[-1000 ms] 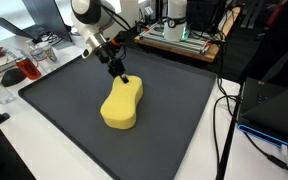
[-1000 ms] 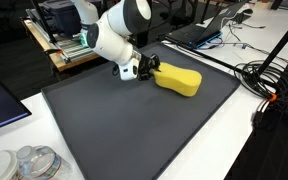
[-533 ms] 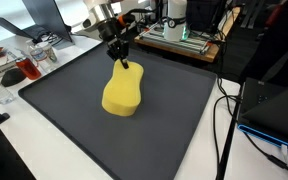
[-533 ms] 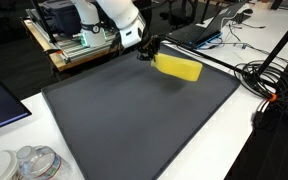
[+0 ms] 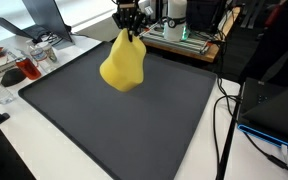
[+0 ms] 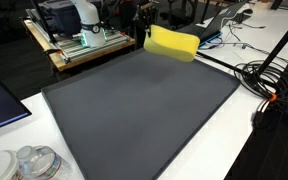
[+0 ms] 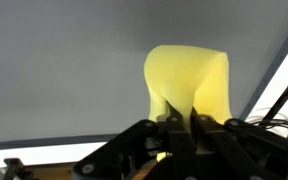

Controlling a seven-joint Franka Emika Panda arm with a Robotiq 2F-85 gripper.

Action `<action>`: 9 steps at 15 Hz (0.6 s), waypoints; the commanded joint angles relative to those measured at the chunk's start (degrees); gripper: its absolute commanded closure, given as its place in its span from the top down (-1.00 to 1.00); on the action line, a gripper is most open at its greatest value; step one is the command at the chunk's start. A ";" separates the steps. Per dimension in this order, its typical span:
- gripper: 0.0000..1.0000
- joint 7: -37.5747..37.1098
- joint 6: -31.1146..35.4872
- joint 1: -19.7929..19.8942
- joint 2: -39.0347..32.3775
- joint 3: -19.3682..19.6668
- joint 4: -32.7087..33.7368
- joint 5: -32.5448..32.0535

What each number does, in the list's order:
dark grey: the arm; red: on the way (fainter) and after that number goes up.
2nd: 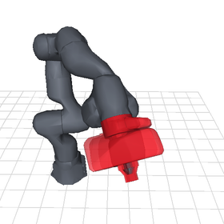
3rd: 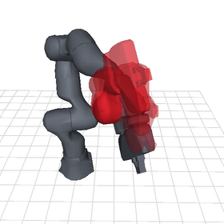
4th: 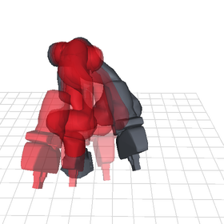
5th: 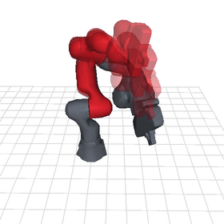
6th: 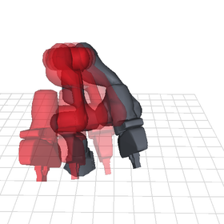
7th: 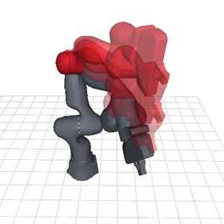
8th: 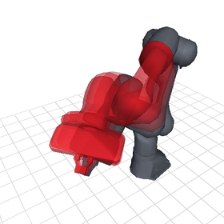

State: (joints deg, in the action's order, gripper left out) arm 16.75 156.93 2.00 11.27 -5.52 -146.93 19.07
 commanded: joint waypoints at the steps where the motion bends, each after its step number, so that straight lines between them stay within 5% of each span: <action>1: -0.93 -15.64 0.51 9.54 12.83 -10.53 -6.48 -16.02; 5: -0.93 -31.74 -1.42 12.18 22.20 -14.88 -6.95 -32.34; 9: -0.93 -42.85 -3.03 17.85 29.29 -21.29 -6.52 -41.87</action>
State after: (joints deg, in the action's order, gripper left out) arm -18.78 155.66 15.20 34.06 -22.13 -152.07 -16.82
